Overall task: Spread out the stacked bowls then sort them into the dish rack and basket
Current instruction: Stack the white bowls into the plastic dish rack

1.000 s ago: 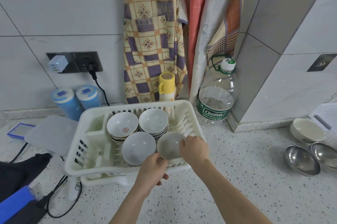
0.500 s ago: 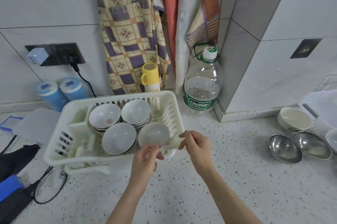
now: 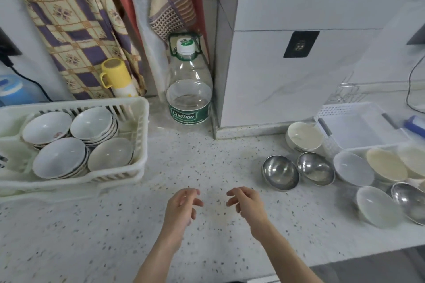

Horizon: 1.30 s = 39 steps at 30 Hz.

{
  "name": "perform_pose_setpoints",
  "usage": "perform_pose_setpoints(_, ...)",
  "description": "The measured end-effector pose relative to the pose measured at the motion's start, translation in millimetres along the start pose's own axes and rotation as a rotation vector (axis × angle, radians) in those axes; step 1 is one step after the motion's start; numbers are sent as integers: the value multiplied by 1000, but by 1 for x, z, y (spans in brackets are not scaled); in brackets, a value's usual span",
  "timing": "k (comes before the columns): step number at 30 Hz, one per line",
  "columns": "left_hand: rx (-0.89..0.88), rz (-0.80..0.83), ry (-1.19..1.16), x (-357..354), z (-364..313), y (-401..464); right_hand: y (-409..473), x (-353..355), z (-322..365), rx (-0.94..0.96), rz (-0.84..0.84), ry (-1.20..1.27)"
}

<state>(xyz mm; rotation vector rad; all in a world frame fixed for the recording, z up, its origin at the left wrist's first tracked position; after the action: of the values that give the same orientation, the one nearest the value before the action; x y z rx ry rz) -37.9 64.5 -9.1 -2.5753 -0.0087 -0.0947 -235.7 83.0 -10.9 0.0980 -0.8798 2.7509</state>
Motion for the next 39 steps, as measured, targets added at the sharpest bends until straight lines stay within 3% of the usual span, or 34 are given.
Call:
perform_pose_setpoints(15, 61, 351, 278, -131, 17, -25, -19, 135, -41, -29, -307, 160)
perform_pose_setpoints(25, 91, 540, 439, -291, 36, -39, 2, 277, -27, 119, -444, 213)
perform_pose_setpoints(31, -24, 524, 526, -398, 55, -51, 31, 380, -20, 153, -404, 153)
perform_pose_setpoints(39, 150, 443, 425, -447, 77, -57, 53, 444, -34, 92, -358, 276)
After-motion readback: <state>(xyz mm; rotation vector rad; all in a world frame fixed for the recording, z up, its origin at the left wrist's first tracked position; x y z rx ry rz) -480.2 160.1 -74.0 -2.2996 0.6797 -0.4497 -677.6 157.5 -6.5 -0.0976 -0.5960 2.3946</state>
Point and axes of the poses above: each hand's wrist, its own y-axis towards the middle knuckle, its own x-axis out of the back of the hand, z = x × y, the point moved 7 cm from there along y, towards the middle knuckle, and after that the axes turned 1 degree about z, right-handed, at the moved point
